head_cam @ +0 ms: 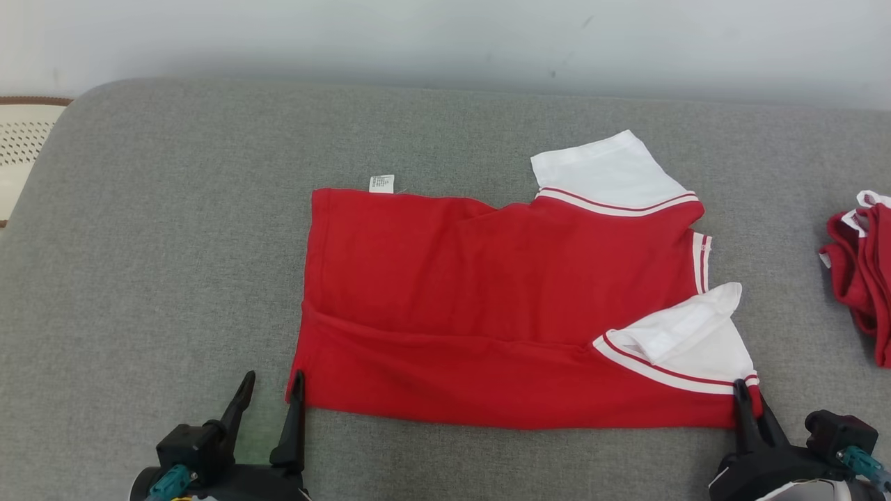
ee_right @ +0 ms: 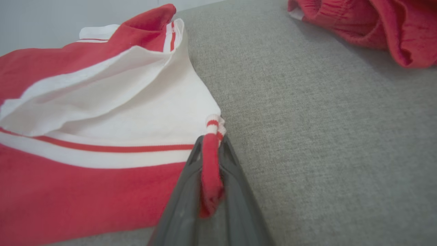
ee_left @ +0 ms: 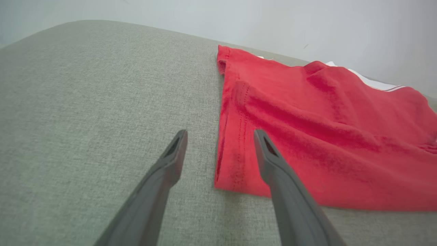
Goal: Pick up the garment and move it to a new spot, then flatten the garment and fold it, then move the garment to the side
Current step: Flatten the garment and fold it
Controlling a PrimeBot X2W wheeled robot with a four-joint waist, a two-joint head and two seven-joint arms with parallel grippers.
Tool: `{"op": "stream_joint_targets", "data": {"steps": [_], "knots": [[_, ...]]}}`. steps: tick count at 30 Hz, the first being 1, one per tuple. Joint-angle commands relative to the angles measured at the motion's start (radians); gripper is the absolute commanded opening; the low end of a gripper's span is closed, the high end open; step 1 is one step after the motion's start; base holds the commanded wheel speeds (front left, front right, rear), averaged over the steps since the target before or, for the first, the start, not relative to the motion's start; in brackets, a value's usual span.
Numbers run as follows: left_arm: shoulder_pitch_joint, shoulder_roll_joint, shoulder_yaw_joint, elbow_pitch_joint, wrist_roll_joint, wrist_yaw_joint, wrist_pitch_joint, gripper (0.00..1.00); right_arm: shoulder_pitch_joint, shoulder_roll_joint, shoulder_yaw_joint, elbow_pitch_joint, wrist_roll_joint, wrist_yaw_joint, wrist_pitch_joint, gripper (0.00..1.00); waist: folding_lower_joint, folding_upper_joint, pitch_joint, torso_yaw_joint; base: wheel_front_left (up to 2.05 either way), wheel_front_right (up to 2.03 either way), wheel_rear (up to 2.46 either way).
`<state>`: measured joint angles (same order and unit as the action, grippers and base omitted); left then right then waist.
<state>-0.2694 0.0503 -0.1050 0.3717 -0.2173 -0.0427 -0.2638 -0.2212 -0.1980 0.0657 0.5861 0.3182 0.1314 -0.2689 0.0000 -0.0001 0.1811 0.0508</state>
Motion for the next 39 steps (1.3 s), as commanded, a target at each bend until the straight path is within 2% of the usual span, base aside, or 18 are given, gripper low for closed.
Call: {"op": "stream_joint_targets", "data": {"steps": [1,13,23,24,25,26,27,28,39], "knots": [[-0.001,0.001,-0.002,-0.001,-0.006,-0.001,-0.001,1.00,0.005,0.003,0.005,0.020,0.010,-0.002,0.009,0.00,0.0000,0.0001,0.000,-0.001,0.00,0.00,0.00],[-0.024,0.002,-0.035,0.070,-0.086,-0.053,-0.001,1.00,-0.023,-0.035,0.023,-0.044,0.016,-0.002,0.005,0.00,0.0000,0.0001,-0.004,-0.032,0.00,0.00,0.00],[-0.070,0.001,-0.043,0.150,-0.112,-0.062,-0.001,1.00,-0.031,-0.036,0.062,-0.063,0.024,-0.002,0.005,0.00,0.0000,0.0001,0.010,-0.060,0.00,0.00,0.00],[-0.073,0.002,-0.046,0.157,-0.116,-0.063,-0.001,0.86,-0.032,-0.037,0.065,-0.064,0.025,-0.002,0.005,0.00,0.0000,0.0001,0.010,-0.062,0.00,0.00,0.00],[-0.077,0.002,-0.048,0.161,-0.118,-0.066,-0.001,0.42,-0.033,-0.038,0.067,-0.066,0.026,-0.002,0.005,0.00,0.0000,0.0001,0.011,-0.064,0.00,0.00,0.00],[-0.077,0.002,-0.048,0.161,-0.118,-0.066,-0.001,0.42,-0.033,-0.038,0.067,-0.066,0.026,-0.002,0.005,0.00,0.0000,0.0001,0.011,-0.064,0.00,0.00,0.00],[-0.078,0.002,-0.051,0.162,-0.118,-0.069,-0.001,0.18,-0.034,-0.040,0.067,-0.067,0.027,-0.002,0.005,0.00,0.0000,0.0001,0.011,-0.065,0.00,0.00,0.00],[-0.076,0.001,-0.054,0.163,-0.122,-0.069,-0.001,0.00,-0.034,-0.042,0.066,-0.068,0.027,-0.002,0.005,0.00,0.0000,0.0001,0.010,-0.066,0.00,0.00,0.00],[0.011,0.002,-0.007,0.123,-0.140,-0.065,-0.001,0.00,0.005,-0.051,0.061,-0.055,0.036,-0.002,0.005,0.00,0.0000,0.0001,-0.074,-0.057,0.00,0.00,0.00]]}}
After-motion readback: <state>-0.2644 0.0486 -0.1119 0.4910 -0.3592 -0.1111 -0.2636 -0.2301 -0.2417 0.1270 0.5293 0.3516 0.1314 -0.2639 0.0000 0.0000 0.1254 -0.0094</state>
